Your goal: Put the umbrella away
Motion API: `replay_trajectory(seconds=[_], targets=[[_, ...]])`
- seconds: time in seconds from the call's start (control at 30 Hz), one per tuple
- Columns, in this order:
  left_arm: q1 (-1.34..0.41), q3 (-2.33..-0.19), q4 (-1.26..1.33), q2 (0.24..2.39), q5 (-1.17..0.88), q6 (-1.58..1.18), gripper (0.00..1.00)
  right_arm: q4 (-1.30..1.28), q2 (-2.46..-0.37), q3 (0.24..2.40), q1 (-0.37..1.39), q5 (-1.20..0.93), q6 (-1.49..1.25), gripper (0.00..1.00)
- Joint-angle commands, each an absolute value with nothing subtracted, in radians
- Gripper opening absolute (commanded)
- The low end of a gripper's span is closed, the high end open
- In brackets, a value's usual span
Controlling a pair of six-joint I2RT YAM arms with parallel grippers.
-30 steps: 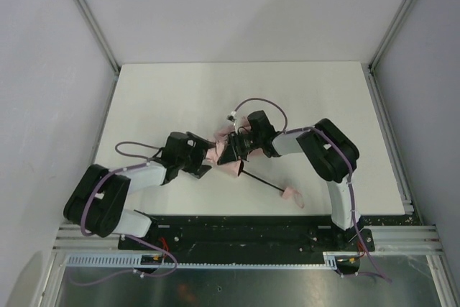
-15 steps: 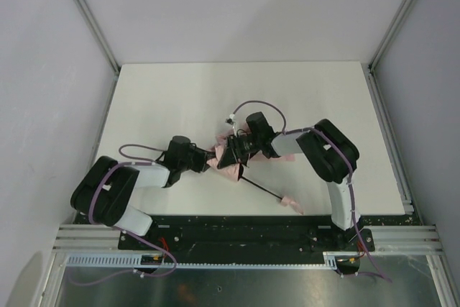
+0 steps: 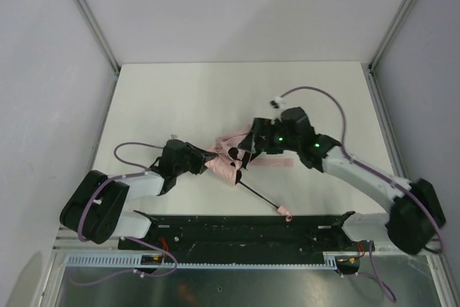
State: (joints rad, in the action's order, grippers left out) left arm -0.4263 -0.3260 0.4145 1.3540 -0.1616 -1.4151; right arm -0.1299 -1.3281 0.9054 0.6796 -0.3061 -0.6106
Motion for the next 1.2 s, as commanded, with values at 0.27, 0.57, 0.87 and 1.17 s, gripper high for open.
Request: replay_trajectory(seconds=[0.27,0.57,0.87,1.17], targets=[[-0.422,-0.288,0.526,1.275,-0.225,-1.352,0.00,-0.626,-1.221,0.842,0.564,0.322,-1.206,0.88],[-0.424,-0.255,0.595,1.294,-0.256,-1.372,0.00,-0.655,-1.436,0.864,0.519,0.307,-1.331,0.71],[-0.428,-0.212,0.655,1.310,-0.280,-1.374,0.00,-0.699,-1.663,0.991,0.537,0.324,-1.393,0.63],[-0.428,-0.200,0.675,1.285,-0.284,-1.379,0.00,-0.812,-1.812,1.084,0.603,0.326,-1.500,0.56]])
